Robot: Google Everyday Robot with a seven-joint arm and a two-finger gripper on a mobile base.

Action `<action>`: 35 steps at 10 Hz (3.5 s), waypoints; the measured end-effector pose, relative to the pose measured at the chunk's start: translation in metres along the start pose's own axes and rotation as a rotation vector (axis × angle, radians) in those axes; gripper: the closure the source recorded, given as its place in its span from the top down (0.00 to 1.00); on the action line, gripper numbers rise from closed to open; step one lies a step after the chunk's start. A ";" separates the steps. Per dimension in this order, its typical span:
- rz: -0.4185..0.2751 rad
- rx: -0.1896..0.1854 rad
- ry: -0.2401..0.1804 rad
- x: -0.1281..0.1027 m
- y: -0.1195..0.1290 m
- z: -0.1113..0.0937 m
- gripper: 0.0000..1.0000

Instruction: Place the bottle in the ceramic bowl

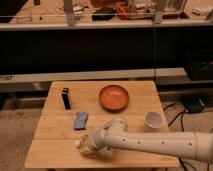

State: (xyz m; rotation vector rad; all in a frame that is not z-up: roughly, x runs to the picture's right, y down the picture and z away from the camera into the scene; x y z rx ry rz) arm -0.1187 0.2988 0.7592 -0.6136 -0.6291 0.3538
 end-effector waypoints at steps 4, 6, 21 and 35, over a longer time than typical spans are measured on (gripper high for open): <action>0.000 0.000 0.000 0.000 0.000 0.000 0.03; 0.000 0.000 0.000 0.000 0.000 0.000 0.03; -0.015 0.013 0.014 -0.002 0.000 -0.023 0.80; -0.017 0.025 -0.103 0.028 -0.015 -0.089 0.80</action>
